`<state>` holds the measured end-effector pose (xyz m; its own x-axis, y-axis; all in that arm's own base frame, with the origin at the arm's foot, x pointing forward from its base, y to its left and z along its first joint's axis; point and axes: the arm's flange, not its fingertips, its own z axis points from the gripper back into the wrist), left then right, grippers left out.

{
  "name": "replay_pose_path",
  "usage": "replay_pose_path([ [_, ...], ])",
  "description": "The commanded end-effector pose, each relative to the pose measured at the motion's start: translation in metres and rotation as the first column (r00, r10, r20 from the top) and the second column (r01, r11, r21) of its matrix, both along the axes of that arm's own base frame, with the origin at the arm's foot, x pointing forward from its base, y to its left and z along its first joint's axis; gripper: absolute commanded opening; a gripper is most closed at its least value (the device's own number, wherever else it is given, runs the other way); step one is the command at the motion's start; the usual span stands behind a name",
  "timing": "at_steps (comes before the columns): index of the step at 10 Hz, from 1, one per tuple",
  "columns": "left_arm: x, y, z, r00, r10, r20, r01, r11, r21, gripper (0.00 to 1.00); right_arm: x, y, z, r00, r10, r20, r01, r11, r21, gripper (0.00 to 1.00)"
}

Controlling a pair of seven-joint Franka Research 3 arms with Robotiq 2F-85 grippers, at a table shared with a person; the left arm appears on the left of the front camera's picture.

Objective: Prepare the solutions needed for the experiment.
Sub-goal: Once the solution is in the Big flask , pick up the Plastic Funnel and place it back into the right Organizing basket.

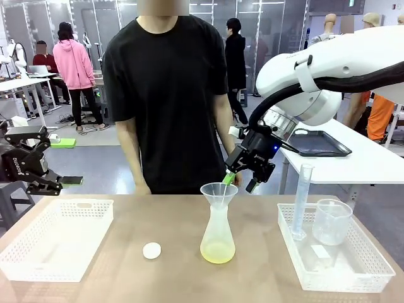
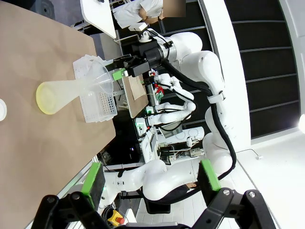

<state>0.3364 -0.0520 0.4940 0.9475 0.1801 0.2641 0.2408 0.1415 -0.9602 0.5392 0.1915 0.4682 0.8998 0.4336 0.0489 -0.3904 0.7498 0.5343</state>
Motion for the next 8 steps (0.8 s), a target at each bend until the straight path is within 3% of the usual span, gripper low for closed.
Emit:
replay_pose_path([
  [1,0.001,-0.002,0.002,1.000,0.000,0.004,0.000,1.000,-0.027,1.00,0.010,0.009,-0.001,1.000,-0.017,-0.002,0.017,1.000,-0.010,1.00],
  [5,0.001,-0.002,0.002,1.000,0.000,0.004,0.000,1.000,-0.027,1.00,0.015,0.015,-0.011,0.999,-0.018,-0.049,0.017,0.999,-0.028,0.98],
  [6,0.001,-0.002,0.002,1.000,0.000,0.004,0.000,1.000,-0.027,1.00,0.015,0.016,-0.012,0.999,-0.028,-0.047,0.025,0.999,-0.045,0.84],
  [7,0.001,-0.002,0.002,1.000,0.000,0.004,0.000,1.000,-0.027,1.00,0.015,0.017,-0.012,0.998,-0.034,-0.051,0.032,0.998,-0.050,0.80],
  [8,0.001,-0.002,0.002,1.000,0.000,0.004,0.000,1.000,-0.027,1.00,0.014,0.017,-0.010,0.998,-0.038,-0.060,0.035,0.998,-0.053,0.66],
])
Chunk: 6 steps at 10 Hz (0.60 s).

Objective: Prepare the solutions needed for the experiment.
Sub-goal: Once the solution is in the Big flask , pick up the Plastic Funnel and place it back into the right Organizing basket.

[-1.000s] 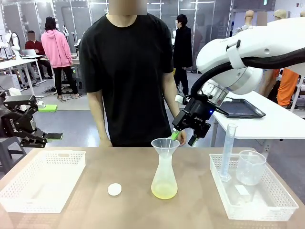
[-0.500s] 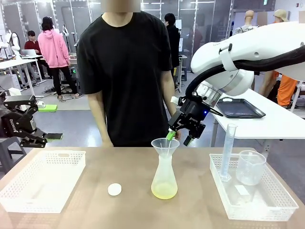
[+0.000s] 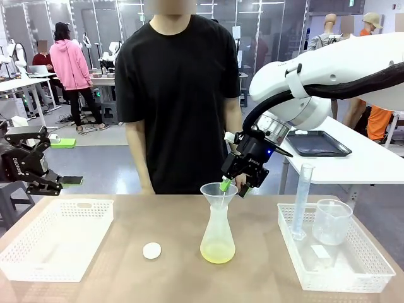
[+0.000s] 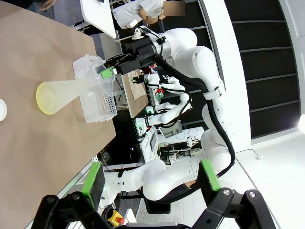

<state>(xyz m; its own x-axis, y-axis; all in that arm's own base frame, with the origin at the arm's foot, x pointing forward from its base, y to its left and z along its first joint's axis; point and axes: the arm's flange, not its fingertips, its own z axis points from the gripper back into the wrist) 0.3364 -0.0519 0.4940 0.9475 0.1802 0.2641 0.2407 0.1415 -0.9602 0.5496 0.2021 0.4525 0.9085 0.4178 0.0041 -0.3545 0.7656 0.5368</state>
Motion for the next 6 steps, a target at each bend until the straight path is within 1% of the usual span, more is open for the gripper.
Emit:
replay_pose_path([
  [1,0.0009,-0.0022,0.0020,1.000,0.000,0.004,0.000,1.000,-0.027,1.00,0.0042,0.0072,0.0066,1.000,-0.019,-0.022,0.018,0.999,-0.037,0.62],
  [2,0.0009,-0.0022,0.0020,1.000,0.000,0.004,0.000,1.000,-0.027,1.00,0.0046,0.0098,0.0058,0.999,-0.023,-0.029,0.022,0.999,-0.039,0.47],
  [3,0.0009,-0.0022,0.0020,1.000,0.000,0.004,0.000,1.000,-0.027,1.00,0.0043,0.0109,0.0064,0.998,-0.039,-0.039,0.037,0.998,-0.044,0.43],
  [4,0.0009,-0.0022,0.0020,1.000,0.000,0.004,0.000,1.000,-0.027,1.00,0.0035,0.0127,0.0062,0.998,-0.043,-0.039,0.041,0.998,-0.047,0.29],
  [5,0.0009,-0.0022,0.0020,1.000,0.000,0.004,0.000,1.000,-0.027,1.00,0.0026,0.0131,0.0067,0.998,-0.047,-0.040,0.045,0.998,-0.050,0.25],
  [6,0.0009,-0.0022,0.0020,1.000,0.000,0.004,0.000,1.000,-0.027,1.00,0.0022,0.0124,0.0077,0.998,-0.051,-0.043,0.049,0.998,-0.048,0.10],
])
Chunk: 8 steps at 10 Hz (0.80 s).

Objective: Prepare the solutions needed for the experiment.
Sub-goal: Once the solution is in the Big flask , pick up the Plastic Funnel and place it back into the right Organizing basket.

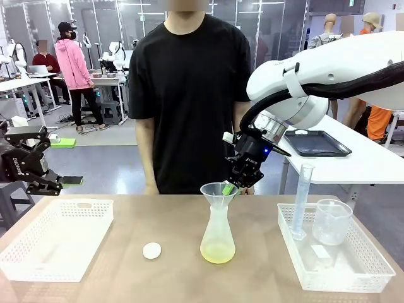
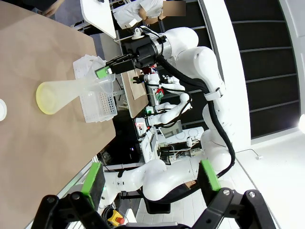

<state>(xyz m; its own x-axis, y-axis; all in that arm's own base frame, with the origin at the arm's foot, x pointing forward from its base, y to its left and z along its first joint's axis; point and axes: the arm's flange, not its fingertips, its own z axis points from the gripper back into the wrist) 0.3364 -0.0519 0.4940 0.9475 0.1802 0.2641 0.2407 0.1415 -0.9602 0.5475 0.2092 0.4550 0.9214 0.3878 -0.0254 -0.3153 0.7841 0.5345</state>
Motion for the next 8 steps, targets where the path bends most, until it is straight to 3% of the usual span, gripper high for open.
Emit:
replay_pose_path([
  [1,0.001,-0.002,0.002,1.000,0.000,0.004,0.000,1.000,-0.027,1.00,0.004,0.004,0.006,0.999,-0.023,-0.023,0.022,0.999,-0.039,0.06],
  [2,0.001,-0.002,0.002,1.000,0.000,0.004,0.000,1.000,-0.027,1.00,0.004,0.004,0.005,0.999,-0.027,-0.028,0.026,0.999,-0.038,0.00],
  [5,0.001,-0.002,0.002,1.000,0.000,0.004,0.000,1.000,-0.027,1.00,0.002,0.008,0.005,0.999,-0.031,-0.045,0.029,0.999,-0.039,0.00],
  [8,0.001,-0.002,0.002,1.000,0.000,0.004,0.000,1.000,-0.027,1.00,-0.010,0.010,0.021,1.000,-0.029,0.000,0.029,0.999,-0.038,0.00],
])
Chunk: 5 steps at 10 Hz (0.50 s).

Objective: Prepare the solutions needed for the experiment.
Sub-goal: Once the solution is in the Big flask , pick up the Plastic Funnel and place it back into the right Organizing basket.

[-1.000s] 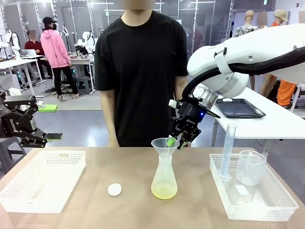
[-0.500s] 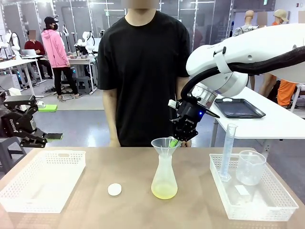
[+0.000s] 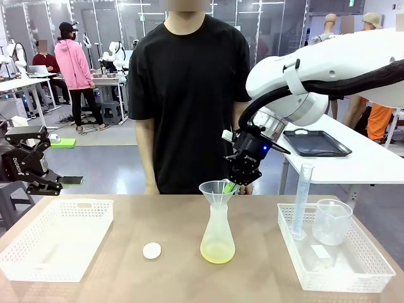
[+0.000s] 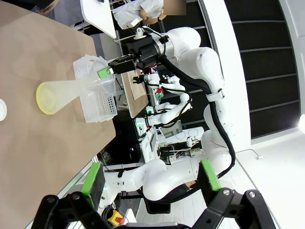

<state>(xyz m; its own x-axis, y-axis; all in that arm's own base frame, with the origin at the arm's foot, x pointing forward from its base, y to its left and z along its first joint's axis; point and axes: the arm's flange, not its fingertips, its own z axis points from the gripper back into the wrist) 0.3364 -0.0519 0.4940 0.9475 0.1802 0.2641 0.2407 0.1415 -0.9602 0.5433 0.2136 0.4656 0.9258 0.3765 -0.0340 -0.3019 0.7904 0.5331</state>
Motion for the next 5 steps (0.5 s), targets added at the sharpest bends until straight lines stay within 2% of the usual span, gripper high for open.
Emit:
replay_pose_path([
  [1,0.001,-0.002,0.002,1.000,0.000,0.004,0.000,1.000,-0.027,1.00,-0.011,0.006,0.018,1.000,-0.011,0.025,0.012,0.999,-0.032,0.00],
  [5,0.001,-0.002,0.002,1.000,0.000,0.004,0.000,1.000,-0.027,1.00,-0.029,0.008,0.050,0.992,0.008,0.124,0.000,0.998,-0.059,0.00],
])
